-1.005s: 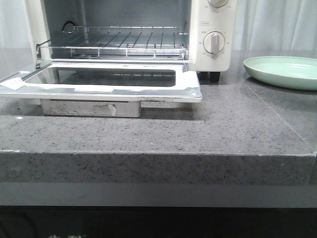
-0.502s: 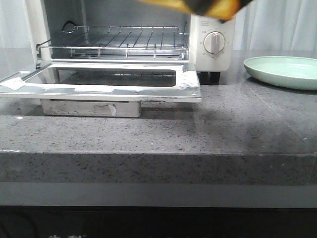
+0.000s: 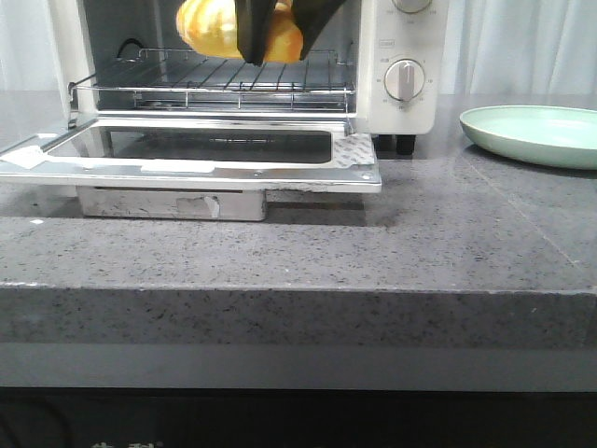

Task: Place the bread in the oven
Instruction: 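Carry the bread roll into the open oven over the rack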

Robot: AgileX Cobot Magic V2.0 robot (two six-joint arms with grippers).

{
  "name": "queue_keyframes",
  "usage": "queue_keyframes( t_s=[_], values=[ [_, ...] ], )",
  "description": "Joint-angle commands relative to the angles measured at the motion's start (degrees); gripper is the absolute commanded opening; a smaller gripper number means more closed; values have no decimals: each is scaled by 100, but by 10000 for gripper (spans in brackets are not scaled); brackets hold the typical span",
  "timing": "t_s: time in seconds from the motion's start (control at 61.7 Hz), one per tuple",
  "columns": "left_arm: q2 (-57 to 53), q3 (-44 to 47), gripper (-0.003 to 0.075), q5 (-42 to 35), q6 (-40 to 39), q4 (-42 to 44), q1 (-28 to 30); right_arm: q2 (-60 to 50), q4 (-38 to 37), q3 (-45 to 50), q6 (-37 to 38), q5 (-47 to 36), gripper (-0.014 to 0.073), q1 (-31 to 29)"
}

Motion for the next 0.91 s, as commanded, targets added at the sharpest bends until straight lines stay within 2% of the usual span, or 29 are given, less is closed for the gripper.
queue_keyframes(
  t_s=[0.0, 0.113, 0.308, 0.794, 0.891],
  values=[
    [-15, -157, -18, -458, -26, -43, 12, 145, -586, -748, 262, 57, 192, -1],
    [-15, -157, -18, -457, -26, -43, 12, 611, -894, -1429, 379, 119, 192, -38],
    [-15, -157, -18, -457, -26, -43, 12, 1214, -950, -2223, 380, 300, 192, -255],
    [-15, -157, -18, -460, -26, -43, 12, 1383, -938, -2293, 380, 276, 192, -376],
    [-15, -157, -18, -460, -26, -43, 12, 1383, -934, -2293, 374, 330, 227, -376]
  ],
)
